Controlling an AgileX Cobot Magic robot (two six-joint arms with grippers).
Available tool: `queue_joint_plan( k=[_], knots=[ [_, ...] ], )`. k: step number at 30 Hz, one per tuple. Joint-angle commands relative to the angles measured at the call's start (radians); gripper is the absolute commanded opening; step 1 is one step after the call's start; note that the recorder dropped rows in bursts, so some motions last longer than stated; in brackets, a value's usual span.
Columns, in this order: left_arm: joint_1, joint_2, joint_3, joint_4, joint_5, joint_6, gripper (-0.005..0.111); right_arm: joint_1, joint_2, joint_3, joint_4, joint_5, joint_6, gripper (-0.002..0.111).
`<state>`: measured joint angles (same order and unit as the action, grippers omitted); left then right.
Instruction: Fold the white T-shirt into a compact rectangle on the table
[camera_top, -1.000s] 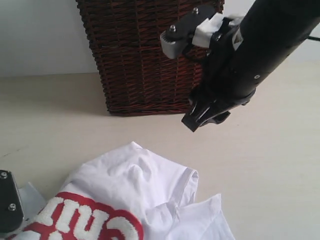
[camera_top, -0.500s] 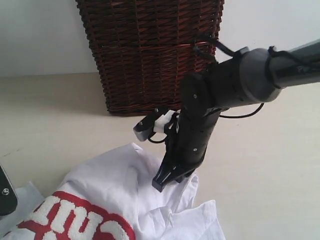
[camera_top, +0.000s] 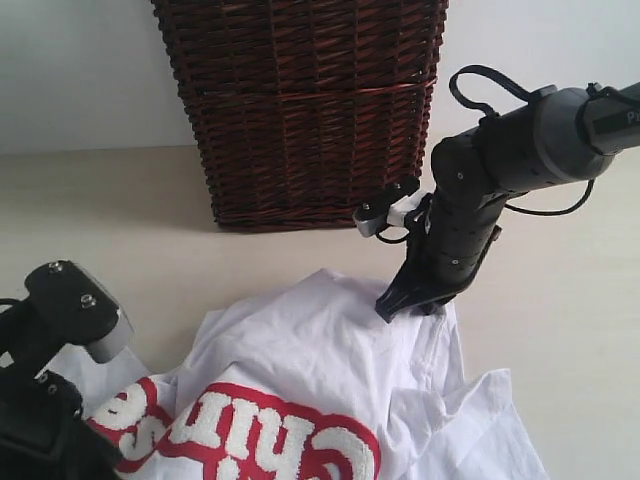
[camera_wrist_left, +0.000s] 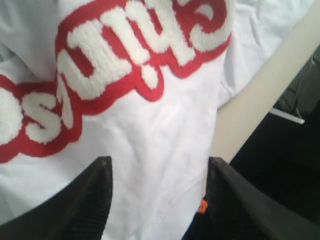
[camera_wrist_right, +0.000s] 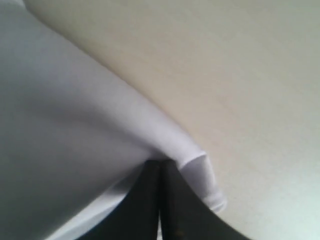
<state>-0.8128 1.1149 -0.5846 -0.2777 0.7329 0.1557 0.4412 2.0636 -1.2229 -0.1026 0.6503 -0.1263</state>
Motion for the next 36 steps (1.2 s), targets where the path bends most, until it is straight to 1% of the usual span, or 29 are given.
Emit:
queue_joint_plan(
  k=[1,2,3,4,5,6,7,8,9,10,13,14,15,18,20,22,24,25,26,27,29,30,32,33,34,36],
  knots=[
    [0.000,0.034,0.035,0.035,-0.094,-0.059,0.055,-0.018,0.027,0.010,-0.031,0.025,-0.001,0.000],
    [0.016,0.081,0.062,0.223,-0.126,-0.281,0.055,-0.018,0.023,0.010,-0.031,0.030,-0.001,0.000],
    [0.032,0.108,0.064,0.317,-0.128,-0.451,0.054,-0.018,0.021,0.010,-0.031,0.030,-0.001,0.000],
    [0.049,0.146,0.065,0.451,-0.117,-0.602,0.051,-0.018,0.019,0.010,-0.031,0.030,-0.001,0.000],
    [0.062,0.171,0.065,0.518,-0.104,-0.706,0.048,-0.018,0.012,0.010,-0.031,0.033,-0.001,0.000],
    [0.076,0.221,0.065,0.579,-0.081,-0.768,0.037,-0.018,-0.002,0.010,-0.026,0.039,-0.001,0.000],
    [0.081,0.247,0.065,0.579,-0.078,-0.766,0.032,-0.018,-0.014,0.010,-0.020,0.039,-0.001,0.000],
    [0.085,0.299,0.067,0.578,-0.082,-0.766,0.024,-0.018,-0.050,0.010,-0.002,0.032,-0.003,0.000],
    [0.085,0.326,0.067,0.580,-0.091,-0.766,0.020,-0.018,-0.073,0.010,0.002,0.025,-0.003,0.000],
    [0.090,0.376,0.069,0.593,-0.130,-0.766,0.013,-0.018,-0.121,0.010,0.017,0.013,-0.003,0.000],
    [0.146,0.458,0.069,0.629,-0.218,-0.789,0.001,-0.018,-0.206,0.010,0.065,0.008,-0.029,0.000],
    [0.178,0.482,0.069,0.637,-0.241,-0.791,0.000,-0.018,-0.237,0.010,0.086,0.008,-0.042,0.000],
    [0.212,0.500,0.069,0.637,-0.256,-0.791,0.000,-0.018,-0.267,0.010,0.111,0.008,-0.055,0.000],
    [0.283,0.501,0.076,0.614,-0.271,-0.783,0.000,-0.018,-0.345,0.010,0.193,0.002,-0.103,0.000],
    [0.293,0.472,0.087,0.606,-0.298,-0.783,0.000,-0.018,-0.377,0.010,0.249,-0.007,-0.143,0.000],
    [0.293,0.428,0.087,0.606,-0.318,-0.783,0.004,-0.018,-0.400,0.010,0.303,-0.015,-0.184,0.000],
    [0.295,0.371,0.085,0.612,-0.333,-0.783,0.013,-0.018,-0.412,0.010,0.359,-0.010,-0.231,0.000],
    [0.306,0.342,0.083,0.622,-0.355,-0.783,0.019,-0.018,-0.415,0.010,0.378,-0.005,-0.247,0.000],
    [0.325,0.318,0.083,0.622,-0.374,-0.783,0.027,-0.018,-0.417,0.010,0.399,0.003,-0.258,0.000],
    [0.342,0.298,0.078,0.622,-0.383,-0.785,0.033,-0.018,-0.417,0.010,0.415,0.011,-0.272,0.000],
    [0.387,0.275,0.074,0.604,-0.352,-0.788,0.047,-0.018,-0.417,0.010,0.426,0.028,-0.280,0.000],
    [0.402,0.275,0.074,0.592,-0.322,-0.788,0.050,-0.018,-0.417,0.010,0.426,0.035,-0.280,0.000],
    [0.415,0.288,0.080,0.578,-0.264,-0.784,0.050,-0.018,-0.417,0.010,0.426,0.037,-0.280,0.000],
    [0.415,0.300,0.085,0.578,-0.281,-0.784,0.047,-0.018,-0.417,0.010,0.426,0.039,-0.280,0.000],
    [0.415,0.317,0.087,0.578,-0.315,-0.784,0.043,-0.018,-0.417,0.010,0.426,0.044,-0.280,0.000],
    [0.415,0.377,0.085,0.578,-0.365,-0.772,0.029,-0.018,-0.419,0.010,0.426,0.065,-0.280,0.000]
  ],
)
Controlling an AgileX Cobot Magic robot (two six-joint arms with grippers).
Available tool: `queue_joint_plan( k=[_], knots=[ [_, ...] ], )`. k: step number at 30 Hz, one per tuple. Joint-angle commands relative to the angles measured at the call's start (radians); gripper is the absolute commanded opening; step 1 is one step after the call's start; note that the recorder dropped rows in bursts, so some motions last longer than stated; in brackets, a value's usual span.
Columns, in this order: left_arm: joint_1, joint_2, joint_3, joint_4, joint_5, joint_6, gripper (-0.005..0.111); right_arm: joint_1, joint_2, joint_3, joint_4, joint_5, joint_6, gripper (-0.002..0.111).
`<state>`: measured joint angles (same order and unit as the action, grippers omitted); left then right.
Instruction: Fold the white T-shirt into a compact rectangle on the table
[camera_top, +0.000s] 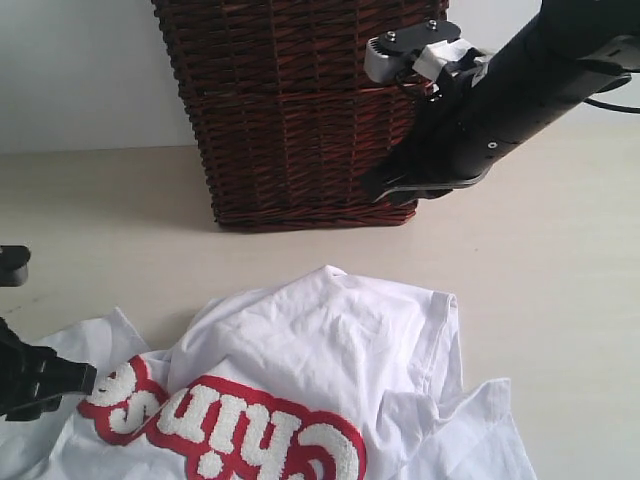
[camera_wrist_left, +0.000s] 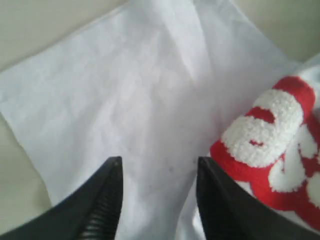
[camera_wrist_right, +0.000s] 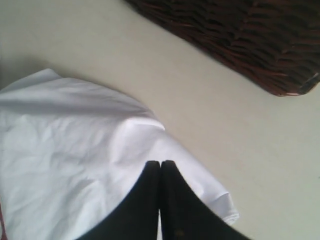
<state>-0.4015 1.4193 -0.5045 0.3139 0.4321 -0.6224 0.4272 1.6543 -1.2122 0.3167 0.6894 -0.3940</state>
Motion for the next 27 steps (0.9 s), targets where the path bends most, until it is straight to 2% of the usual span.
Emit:
queue_joint_plan(
  k=[1,2,4,9,13,19,27],
  knots=[
    [0.003,0.108,0.002,-0.014,-0.076,0.017,0.022,-0.004,-0.012,-0.001,0.008,0.034,-0.012,0.000],
    [0.003,0.147,-0.008,-0.014,-0.084,0.031,0.012,-0.004,-0.012,-0.001,0.008,0.041,-0.012,0.000],
    [0.014,0.225,-0.033,-0.006,-0.092,0.070,0.000,-0.004,-0.019,-0.001,0.020,0.042,-0.017,0.000],
    [0.115,0.367,-0.147,0.019,-0.160,0.044,0.000,-0.004,-0.026,-0.001,0.043,0.042,-0.029,0.000],
    [0.185,0.457,-0.298,0.022,-0.099,0.068,0.000,-0.004,-0.026,-0.001,0.051,0.037,-0.030,0.000],
    [0.218,0.586,-0.535,0.022,-0.058,0.161,0.000,-0.004,-0.026,-0.001,0.051,0.017,-0.030,0.000],
    [0.228,0.792,-0.914,0.022,0.140,0.315,0.000,-0.004,-0.026,-0.001,0.051,0.016,-0.031,0.000]
  ],
)
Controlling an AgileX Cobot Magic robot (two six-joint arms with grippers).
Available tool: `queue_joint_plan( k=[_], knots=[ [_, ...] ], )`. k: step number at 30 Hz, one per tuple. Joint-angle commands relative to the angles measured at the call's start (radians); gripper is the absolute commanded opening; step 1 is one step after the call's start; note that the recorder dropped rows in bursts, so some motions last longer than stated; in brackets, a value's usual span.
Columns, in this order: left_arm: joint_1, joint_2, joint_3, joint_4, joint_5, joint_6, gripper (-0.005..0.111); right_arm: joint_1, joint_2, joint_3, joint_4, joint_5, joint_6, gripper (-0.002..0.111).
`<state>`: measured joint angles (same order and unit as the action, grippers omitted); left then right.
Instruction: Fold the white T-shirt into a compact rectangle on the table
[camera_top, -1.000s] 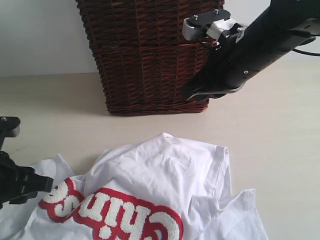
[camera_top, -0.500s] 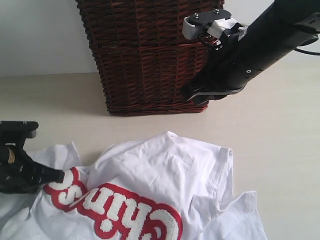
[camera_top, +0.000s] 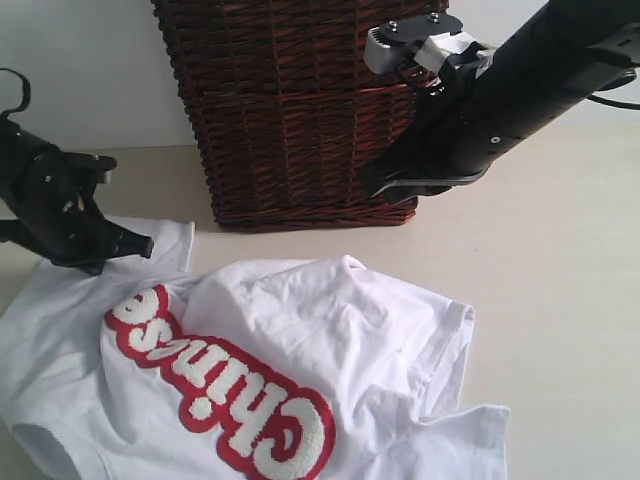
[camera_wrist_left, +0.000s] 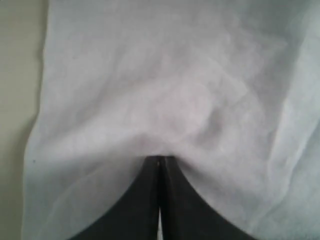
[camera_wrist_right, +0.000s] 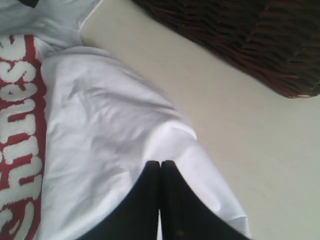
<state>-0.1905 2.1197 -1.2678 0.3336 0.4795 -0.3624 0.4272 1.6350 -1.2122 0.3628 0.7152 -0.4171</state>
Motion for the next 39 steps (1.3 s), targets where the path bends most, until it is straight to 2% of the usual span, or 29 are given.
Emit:
queue_joint_plan(
  k=[1,6,12,15,19,21,22,24,27,29,30,31,32,33,35,36,37,39],
  knots=[
    [0.022,0.105,-0.188,0.002,0.104,0.055,0.000,-0.004,-0.007,-0.001,0.005,-0.008,-0.008,0.000],
    [0.031,0.120,-0.329,-0.034,0.147,0.064,0.000,-0.004,-0.007,-0.001,0.005,-0.010,-0.008,0.000],
    [0.026,0.018,-0.348,-0.184,0.253,0.245,0.000,-0.004,-0.007,-0.001,0.005,-0.019,-0.025,0.000],
    [0.026,-0.075,-0.283,-0.247,0.294,0.306,0.000,-0.004,-0.011,-0.001,0.003,-0.017,-0.027,0.000],
    [-0.001,-0.265,-0.085,-0.296,0.248,0.314,0.000,-0.009,-0.061,-0.001,-0.028,-0.039,-0.024,0.000],
    [-0.025,-0.352,0.014,-0.367,0.245,0.362,0.000,-0.023,-0.101,-0.001,-0.039,-0.053,-0.003,0.000],
    [-0.055,-0.429,0.105,-0.517,0.276,0.472,0.000,-0.045,-0.143,-0.001,-0.060,-0.057,0.035,0.000],
    [-0.110,-0.505,0.206,-0.715,0.310,0.630,0.000,-0.073,-0.189,-0.001,-0.079,-0.051,0.068,0.000],
    [-0.246,-0.599,0.360,-0.852,0.282,0.725,0.000,-0.102,-0.250,-0.001,-0.084,-0.023,0.075,0.000],
    [-0.370,-0.631,0.440,-0.873,0.260,0.713,0.000,-0.105,-0.277,-0.001,-0.092,0.000,0.075,0.000],
    [-0.492,-0.634,0.496,-0.905,0.215,0.694,0.000,-0.105,-0.296,-0.001,-0.100,0.022,0.073,0.000],
    [-0.559,-0.631,0.521,-0.922,0.166,0.688,0.000,-0.105,-0.301,-0.001,-0.100,0.028,0.073,0.000],
    [-0.669,-0.609,0.546,-0.930,0.067,0.656,0.000,-0.105,-0.308,-0.001,-0.100,0.038,0.073,0.000],
    [-0.749,-0.565,0.546,-0.921,0.009,0.615,0.000,-0.103,-0.308,-0.001,-0.095,0.052,0.073,0.000],
    [-0.772,-0.483,0.546,-0.890,-0.011,0.589,0.000,-0.103,-0.308,0.001,-0.093,0.065,0.071,0.000],
    [-0.758,-0.452,0.546,-0.843,-0.011,0.555,0.000,-0.103,-0.308,0.001,-0.093,0.068,0.070,0.000],
    [-0.717,-0.402,0.544,-0.732,-0.017,0.425,0.000,-0.103,-0.308,0.001,-0.093,0.068,0.070,0.000],
    [-0.653,-0.360,0.544,-0.620,-0.034,0.334,0.000,-0.103,-0.308,0.001,-0.091,0.067,0.068,0.000]
  ],
)
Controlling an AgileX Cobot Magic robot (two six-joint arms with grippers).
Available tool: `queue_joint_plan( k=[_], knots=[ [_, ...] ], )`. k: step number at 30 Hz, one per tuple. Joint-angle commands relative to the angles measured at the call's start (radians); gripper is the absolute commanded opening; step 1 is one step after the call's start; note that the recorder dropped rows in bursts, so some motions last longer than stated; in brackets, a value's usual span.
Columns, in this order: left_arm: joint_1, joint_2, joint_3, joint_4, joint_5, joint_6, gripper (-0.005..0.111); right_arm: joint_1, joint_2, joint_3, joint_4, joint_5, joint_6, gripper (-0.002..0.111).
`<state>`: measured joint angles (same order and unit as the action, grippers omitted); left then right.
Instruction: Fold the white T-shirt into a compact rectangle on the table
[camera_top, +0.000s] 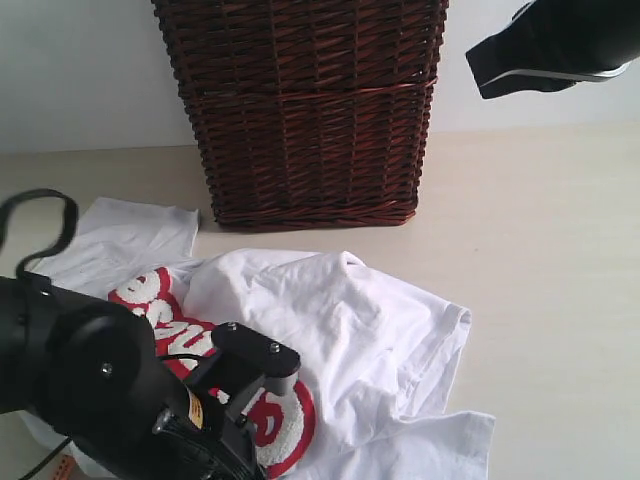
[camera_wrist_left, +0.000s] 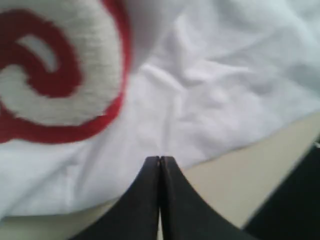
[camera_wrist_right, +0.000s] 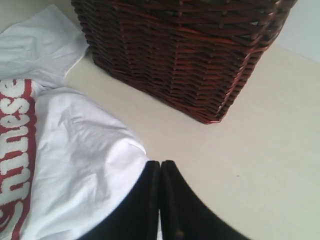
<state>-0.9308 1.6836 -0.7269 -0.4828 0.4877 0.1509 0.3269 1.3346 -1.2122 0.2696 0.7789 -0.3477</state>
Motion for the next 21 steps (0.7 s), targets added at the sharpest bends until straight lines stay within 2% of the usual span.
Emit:
queue_joint_plan(
  k=[1,5,7,8,12,16,21],
  knots=[
    [0.119,0.084,0.003,0.201,-0.046,-0.170,0.000,-0.002,-0.008,0.001,0.004,0.003,-0.001,0.000],
    [0.134,0.092,0.003,0.221,0.017,-0.151,0.000,-0.002,-0.008,0.001,0.012,-0.003,-0.009,0.000],
    [0.134,0.110,0.003,0.245,0.136,-0.151,0.000,-0.002,-0.008,0.001,0.012,-0.003,-0.011,0.000],
    [0.134,0.119,0.003,0.272,0.238,-0.151,0.000,-0.002,-0.008,0.001,0.012,-0.003,-0.013,0.000],
    [0.134,0.106,0.003,0.408,0.444,-0.251,0.000,-0.002,-0.008,0.001,0.016,0.004,-0.015,0.000],
    [0.134,0.077,0.003,0.560,0.585,-0.369,0.000,-0.002,-0.008,0.001,0.018,0.029,-0.017,0.000],
    [0.156,0.081,0.003,0.605,0.705,-0.378,0.000,-0.002,-0.006,0.001,0.018,0.098,-0.030,0.000]
  ],
)
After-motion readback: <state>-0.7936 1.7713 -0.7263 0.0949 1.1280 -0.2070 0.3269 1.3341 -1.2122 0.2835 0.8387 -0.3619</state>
